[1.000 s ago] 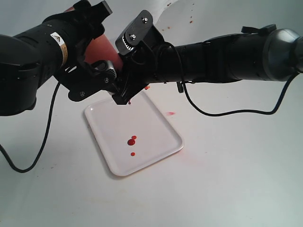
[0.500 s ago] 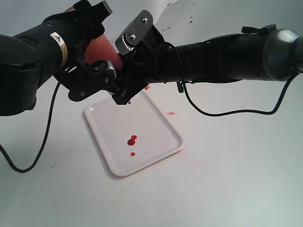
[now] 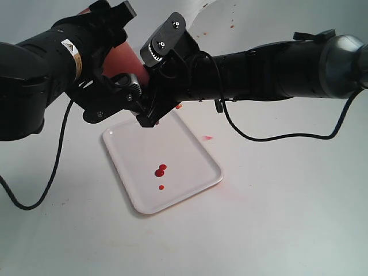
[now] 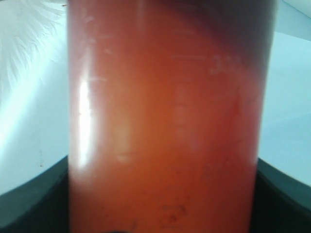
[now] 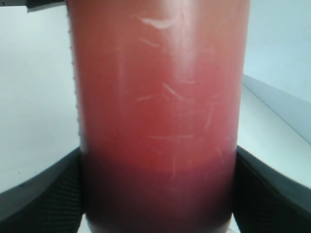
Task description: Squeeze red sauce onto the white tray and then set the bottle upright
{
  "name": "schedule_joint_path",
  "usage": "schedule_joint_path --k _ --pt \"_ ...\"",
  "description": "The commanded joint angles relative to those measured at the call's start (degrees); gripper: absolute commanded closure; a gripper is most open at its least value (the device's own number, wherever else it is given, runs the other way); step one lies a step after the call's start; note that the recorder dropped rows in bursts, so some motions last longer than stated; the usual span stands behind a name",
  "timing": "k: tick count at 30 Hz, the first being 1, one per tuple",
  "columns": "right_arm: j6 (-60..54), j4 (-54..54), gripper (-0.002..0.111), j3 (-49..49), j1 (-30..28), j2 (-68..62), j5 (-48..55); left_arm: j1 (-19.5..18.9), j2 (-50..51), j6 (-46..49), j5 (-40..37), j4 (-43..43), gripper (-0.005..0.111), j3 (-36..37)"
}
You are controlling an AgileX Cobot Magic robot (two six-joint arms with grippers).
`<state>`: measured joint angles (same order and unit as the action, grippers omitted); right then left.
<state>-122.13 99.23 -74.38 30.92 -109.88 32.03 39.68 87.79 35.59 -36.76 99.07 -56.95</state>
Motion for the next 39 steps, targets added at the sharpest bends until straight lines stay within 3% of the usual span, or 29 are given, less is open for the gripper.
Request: schedule_joint_path --k 1,5,12,15,21,28,32,33,39 --pt "-0.6 0.7 0.043 -0.4 -0.1 0.2 0.0 0.4 -0.5 -0.7 -0.5 0.9 0.107 -0.7" --pt "-0.6 0.7 0.027 -0.4 -0.1 0.2 0.0 0.4 -0.5 -0.7 -0.5 0.9 0.107 -0.7" --pt "-0.6 0.7 0.029 -0.4 -0.1 0.2 0.0 0.4 -0.5 -0.7 -0.5 0.9 0.107 -0.7" --pt "-0.6 0.7 0.049 -0.4 -0.1 0.2 0.0 0.4 -0.5 -0.7 -0.5 0.9 0.107 -0.7" --pt "-0.6 0.7 0.108 -0.4 -0.1 0.2 0.4 0.4 -0.5 -0.7 -0.5 0.9 0.107 -0.7" --pt "-0.1 0.7 0.108 -0.4 -0.1 0.2 0.4 0.4 -0.5 -0.7 -0.5 0.9 0.107 -0.7" --pt "0.0 0.7 0.097 -0.4 -0.1 0.2 0.4 0.4 -0.5 -0.8 -0.6 0.9 0.107 -0.7" --pt "1.3 0.7 0.084 -0.4 -0.1 0.2 0.4 0.4 -0.5 -0.8 -0.6 0.9 0.107 -0.7" --pt "4.0 0.7 0.039 -0.4 -0.1 0.4 0.0 0.4 -0.5 -0.8 -0.6 0.9 0.107 -0.7"
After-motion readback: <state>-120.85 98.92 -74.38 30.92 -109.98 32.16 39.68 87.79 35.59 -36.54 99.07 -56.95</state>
